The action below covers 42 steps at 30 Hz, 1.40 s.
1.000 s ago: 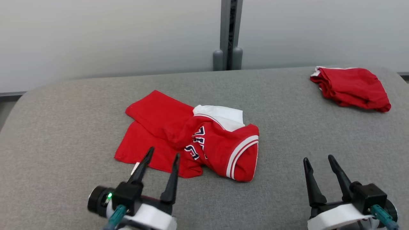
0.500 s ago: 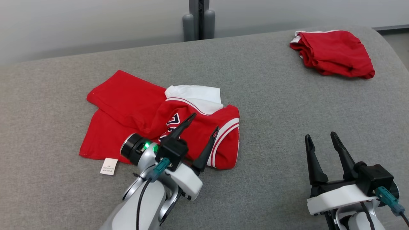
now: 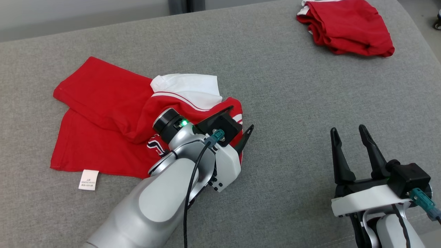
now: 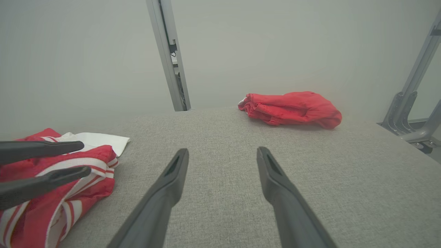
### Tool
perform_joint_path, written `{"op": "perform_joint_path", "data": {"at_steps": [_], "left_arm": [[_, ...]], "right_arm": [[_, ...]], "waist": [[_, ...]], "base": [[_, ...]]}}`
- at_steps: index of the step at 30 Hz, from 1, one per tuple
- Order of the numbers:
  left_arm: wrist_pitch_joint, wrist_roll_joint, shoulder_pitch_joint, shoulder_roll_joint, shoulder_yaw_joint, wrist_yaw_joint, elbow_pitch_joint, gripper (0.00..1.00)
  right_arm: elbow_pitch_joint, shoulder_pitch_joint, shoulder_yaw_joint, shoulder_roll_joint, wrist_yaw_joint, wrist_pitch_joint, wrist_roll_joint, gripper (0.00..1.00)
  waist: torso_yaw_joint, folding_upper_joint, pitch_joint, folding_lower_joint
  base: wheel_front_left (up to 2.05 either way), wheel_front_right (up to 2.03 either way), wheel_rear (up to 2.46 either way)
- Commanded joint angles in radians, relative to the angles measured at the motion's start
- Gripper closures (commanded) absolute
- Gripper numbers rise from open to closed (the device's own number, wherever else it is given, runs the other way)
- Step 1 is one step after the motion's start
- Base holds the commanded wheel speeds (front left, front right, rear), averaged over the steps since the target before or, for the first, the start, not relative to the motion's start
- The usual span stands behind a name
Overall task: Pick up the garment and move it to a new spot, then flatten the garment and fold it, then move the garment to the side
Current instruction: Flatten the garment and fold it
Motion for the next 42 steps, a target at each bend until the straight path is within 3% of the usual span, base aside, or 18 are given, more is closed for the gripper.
{"op": "perform_joint_path", "data": {"at_steps": [1,7,8,10,12,21,30,37,42], "left_arm": [[0.008,-0.007,-0.02,0.005,-0.006,0.009,0.01,0.0],[0.056,0.004,-0.068,0.005,-0.045,0.04,0.082,0.0],[0.053,0.004,-0.071,0.005,-0.048,0.042,0.089,0.14],[0.047,0.009,-0.084,0.005,-0.055,0.046,0.102,0.66],[0.04,0.01,-0.088,0.005,-0.06,0.051,0.113,1.0],[-0.09,-0.048,-0.12,0.004,-0.024,0.069,0.067,1.0],[-0.23,-0.152,-0.266,0.011,0.079,-0.006,-0.05,1.0],[-0.24,-0.231,-0.426,0.016,0.136,-0.061,-0.106,1.0],[-0.248,-0.378,-0.526,0.01,0.204,-0.075,-0.125,1.0]], "right_arm": [[-0.006,-0.012,0.001,-0.004,0.0,-0.001,0.003,0.0],[-0.008,-0.033,0.009,-0.004,0.0,-0.001,0.017,0.0],[-0.009,-0.032,0.009,-0.004,0.0,-0.001,0.019,0.0],[-0.009,-0.034,0.009,-0.004,0.0,-0.001,0.019,0.0],[-0.009,-0.036,0.009,-0.004,0.0,-0.001,0.019,0.0],[0.0,-0.03,0.013,-0.004,0.0,-0.001,0.019,0.0],[0.016,-0.015,0.03,-0.005,0.0,-0.001,0.022,0.0],[0.022,-0.009,0.044,-0.005,0.0,-0.001,0.029,0.0],[0.023,-0.011,0.046,-0.005,0.0,-0.001,0.033,0.0]], "waist": [[-0.007,0.0,0.011,0.0],[-0.019,0.0,0.035,0.0],[-0.02,0.0,0.036,0.0],[-0.019,0.0,0.039,0.0],[-0.018,0.0,0.038,0.0],[0.002,0.0,0.009,0.0],[0.003,0.0,-0.052,0.0],[-0.014,0.0,-0.076,0.0],[-0.029,0.0,-0.082,0.0]], "base": [[0.0,0.0,0.0],[0.0,0.0,0.0],[0.0,0.0,0.0],[0.0,0.0,0.0],[0.0,0.0,0.0],[0.0,0.0,0.0],[0.0,0.0,0.0],[0.0,0.0,0.0],[0.0,0.0,0.0]]}}
